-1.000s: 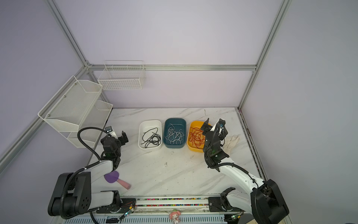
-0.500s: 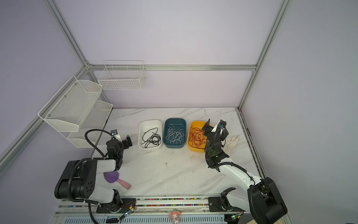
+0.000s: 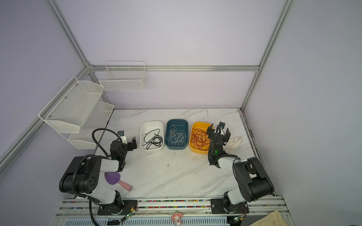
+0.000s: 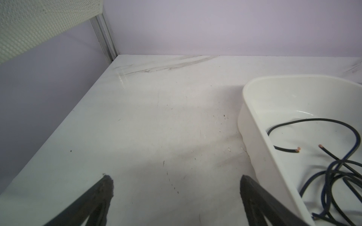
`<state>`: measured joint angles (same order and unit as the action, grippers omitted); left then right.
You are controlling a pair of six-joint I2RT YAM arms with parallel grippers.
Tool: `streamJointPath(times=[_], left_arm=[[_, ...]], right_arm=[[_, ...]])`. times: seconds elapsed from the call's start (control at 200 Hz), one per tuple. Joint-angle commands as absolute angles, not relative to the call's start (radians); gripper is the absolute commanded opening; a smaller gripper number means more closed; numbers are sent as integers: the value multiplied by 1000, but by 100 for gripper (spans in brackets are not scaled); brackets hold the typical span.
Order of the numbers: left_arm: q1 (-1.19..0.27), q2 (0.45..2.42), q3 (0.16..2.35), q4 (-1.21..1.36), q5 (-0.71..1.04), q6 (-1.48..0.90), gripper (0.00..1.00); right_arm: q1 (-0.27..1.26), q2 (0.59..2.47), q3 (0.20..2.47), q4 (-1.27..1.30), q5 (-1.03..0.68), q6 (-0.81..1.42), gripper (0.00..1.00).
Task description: Untangle the cables
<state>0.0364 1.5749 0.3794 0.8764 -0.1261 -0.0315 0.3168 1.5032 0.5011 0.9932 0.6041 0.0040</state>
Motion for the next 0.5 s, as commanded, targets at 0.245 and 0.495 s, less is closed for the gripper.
streamJointPath(times=[0.245,0.495], left_arm=[[30,1566,379,940,-120,-6,100],[29,1566,379,940,-120,-6,100]], right_arm=[[213,1627,465,1203,452,-45,98],[176,1786,399,1493,314,-100,98]])
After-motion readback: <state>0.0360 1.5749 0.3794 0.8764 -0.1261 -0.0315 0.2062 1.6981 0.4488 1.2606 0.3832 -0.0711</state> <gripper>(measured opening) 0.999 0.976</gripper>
